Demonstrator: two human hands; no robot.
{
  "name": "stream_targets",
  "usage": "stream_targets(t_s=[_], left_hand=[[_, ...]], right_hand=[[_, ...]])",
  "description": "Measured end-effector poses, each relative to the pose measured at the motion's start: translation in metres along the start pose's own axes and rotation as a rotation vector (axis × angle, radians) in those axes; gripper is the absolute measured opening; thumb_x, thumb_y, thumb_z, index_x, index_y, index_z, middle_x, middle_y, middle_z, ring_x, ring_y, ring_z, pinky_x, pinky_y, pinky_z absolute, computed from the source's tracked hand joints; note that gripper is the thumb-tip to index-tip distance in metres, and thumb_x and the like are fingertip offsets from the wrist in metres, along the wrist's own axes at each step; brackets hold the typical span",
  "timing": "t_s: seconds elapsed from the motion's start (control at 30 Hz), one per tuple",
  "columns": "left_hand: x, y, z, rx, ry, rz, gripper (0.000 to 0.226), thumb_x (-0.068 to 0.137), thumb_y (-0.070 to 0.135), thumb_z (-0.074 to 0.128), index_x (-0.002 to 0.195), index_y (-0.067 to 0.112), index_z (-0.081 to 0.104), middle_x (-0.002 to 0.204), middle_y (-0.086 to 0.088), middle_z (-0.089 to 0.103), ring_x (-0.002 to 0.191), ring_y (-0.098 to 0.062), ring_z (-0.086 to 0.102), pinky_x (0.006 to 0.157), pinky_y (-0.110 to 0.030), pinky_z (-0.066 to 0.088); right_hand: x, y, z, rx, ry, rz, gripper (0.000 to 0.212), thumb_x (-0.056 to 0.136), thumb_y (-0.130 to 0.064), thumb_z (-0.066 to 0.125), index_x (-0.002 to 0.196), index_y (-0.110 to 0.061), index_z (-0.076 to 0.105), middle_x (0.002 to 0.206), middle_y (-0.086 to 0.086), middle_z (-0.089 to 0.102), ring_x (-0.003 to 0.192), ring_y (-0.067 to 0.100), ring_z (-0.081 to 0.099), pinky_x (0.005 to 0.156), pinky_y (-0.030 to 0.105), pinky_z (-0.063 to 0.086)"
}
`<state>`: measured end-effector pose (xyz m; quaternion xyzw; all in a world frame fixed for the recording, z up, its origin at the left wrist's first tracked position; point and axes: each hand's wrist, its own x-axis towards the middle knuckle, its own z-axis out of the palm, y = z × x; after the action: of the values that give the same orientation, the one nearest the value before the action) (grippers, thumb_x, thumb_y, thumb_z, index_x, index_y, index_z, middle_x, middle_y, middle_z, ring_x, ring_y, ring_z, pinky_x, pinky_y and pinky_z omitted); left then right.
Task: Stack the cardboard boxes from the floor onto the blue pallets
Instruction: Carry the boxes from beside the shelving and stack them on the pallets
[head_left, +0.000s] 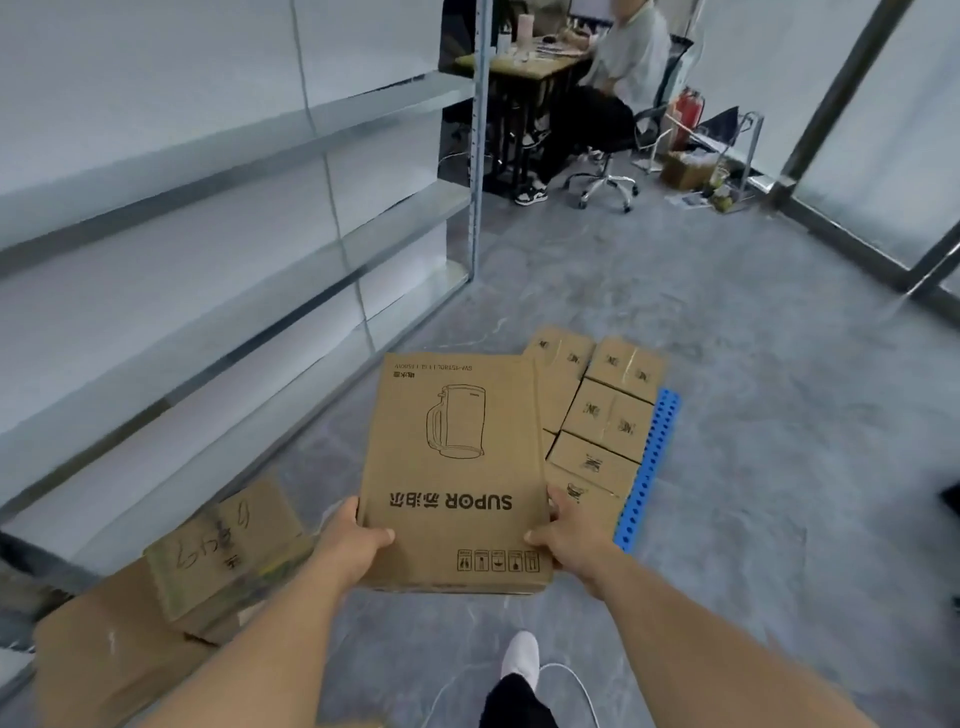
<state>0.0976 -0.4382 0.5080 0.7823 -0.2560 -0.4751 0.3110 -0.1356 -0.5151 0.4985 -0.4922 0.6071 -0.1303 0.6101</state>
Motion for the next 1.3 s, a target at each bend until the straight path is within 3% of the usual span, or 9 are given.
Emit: stream_targets(t_s=[0.13, 0.2, 0.33, 0.43, 0.73, 0.9, 1.03, 1.13, 1.3], left_hand=[[0.063, 0.051, 0.033, 0.046, -0.086, 0.028, 0.041, 0.090, 0.006, 0.056, 0.128, 0.016, 0.045, 0.117, -0.005, 0.059, 0.100, -0.023, 0.056, 0.083, -0.035, 0.048], [0.094, 0.078, 0.050, 0.076, -0.123, 0.006, 0.052, 0.093, 0.010, 0.053, 0.140, 0.022, 0.034, 0.122, -0.002, 0.055, 0.100, -0.022, 0.055, 0.073, -0.033, 0.047], [0.156, 0.120, 0.078, 0.110, -0.171, -0.085, 0.067, 0.094, 0.014, 0.052, 0.147, 0.035, 0.016, 0.149, 0.000, 0.034, 0.128, -0.031, 0.042, 0.097, -0.054, 0.041], [0.198, 0.142, 0.097, 0.127, -0.164, -0.086, 0.070, 0.094, 0.012, 0.051, 0.148, 0.034, 0.013, 0.150, -0.001, 0.032, 0.127, -0.029, 0.041, 0.099, -0.050, 0.041], [0.310, 0.168, 0.137, 0.166, -0.202, -0.033, 0.063, 0.095, 0.011, 0.048, 0.147, 0.033, 0.018, 0.143, 0.001, 0.040, 0.116, -0.023, 0.046, 0.085, -0.039, 0.042], [0.381, 0.164, 0.156, 0.228, -0.241, -0.018, 0.060, 0.094, 0.012, 0.050, 0.144, 0.030, 0.024, 0.141, 0.000, 0.044, 0.114, -0.023, 0.049, 0.077, -0.036, 0.044], [0.434, 0.153, 0.171, 0.278, -0.275, -0.021, 0.060, 0.093, 0.013, 0.050, 0.145, 0.027, 0.024, 0.143, 0.001, 0.042, 0.119, -0.025, 0.049, 0.079, -0.039, 0.049], [0.464, 0.142, 0.183, 0.308, -0.301, -0.029, 0.054, 0.094, 0.012, 0.048, 0.142, 0.027, 0.029, 0.136, 0.000, 0.048, 0.108, -0.022, 0.051, 0.062, -0.032, 0.047], [0.496, 0.123, 0.196, 0.319, -0.324, -0.024, 0.045, 0.093, 0.008, 0.046, 0.134, 0.027, 0.038, 0.124, 0.003, 0.054, 0.099, -0.018, 0.053, 0.064, -0.031, 0.048]], right_hand=[[0.050, -0.012, -0.038, 0.045, 0.034, 0.067, 0.062, 0.087, -0.010, 0.055, 0.133, -0.043, 0.029, 0.102, 0.000, 0.060, 0.096, 0.028, 0.060, 0.056, 0.034, 0.050], [0.079, -0.018, -0.057, 0.094, 0.047, 0.092, 0.062, 0.087, -0.009, 0.054, 0.130, -0.046, 0.029, 0.106, 0.000, 0.061, 0.096, 0.026, 0.061, 0.060, 0.039, 0.055], [0.131, -0.029, -0.088, 0.153, 0.075, 0.130, 0.071, 0.088, -0.007, 0.054, 0.135, -0.050, 0.022, 0.108, -0.007, 0.057, 0.095, 0.019, 0.058, 0.062, 0.041, 0.057], [0.166, -0.036, -0.102, 0.181, 0.094, 0.142, 0.073, 0.089, -0.008, 0.053, 0.137, -0.050, 0.019, 0.103, -0.011, 0.056, 0.090, 0.015, 0.057, 0.057, 0.036, 0.055], [0.259, -0.046, -0.118, 0.241, 0.170, 0.171, 0.070, 0.091, -0.005, 0.052, 0.140, -0.045, 0.020, 0.105, -0.017, 0.052, 0.092, 0.011, 0.053, 0.060, 0.032, 0.048], [0.317, -0.040, -0.117, 0.207, 0.241, 0.218, 0.068, 0.091, -0.008, 0.053, 0.142, -0.038, 0.020, 0.108, -0.005, 0.052, 0.101, 0.026, 0.057, 0.082, 0.046, 0.054], [0.360, -0.027, -0.108, 0.220, 0.252, 0.254, 0.061, 0.092, -0.009, 0.052, 0.141, -0.033, 0.024, 0.107, -0.007, 0.055, 0.101, 0.021, 0.055, 0.069, 0.037, 0.054], [0.385, -0.014, -0.100, 0.255, 0.256, 0.291, 0.059, 0.092, -0.008, 0.051, 0.140, -0.033, 0.026, 0.105, -0.008, 0.053, 0.094, 0.016, 0.054, 0.066, 0.034, 0.052], [0.413, 0.006, -0.088, 0.316, 0.278, 0.342, 0.056, 0.093, -0.004, 0.049, 0.139, -0.029, 0.029, 0.111, 0.000, 0.053, 0.085, 0.014, 0.054, 0.054, 0.029, 0.049]])
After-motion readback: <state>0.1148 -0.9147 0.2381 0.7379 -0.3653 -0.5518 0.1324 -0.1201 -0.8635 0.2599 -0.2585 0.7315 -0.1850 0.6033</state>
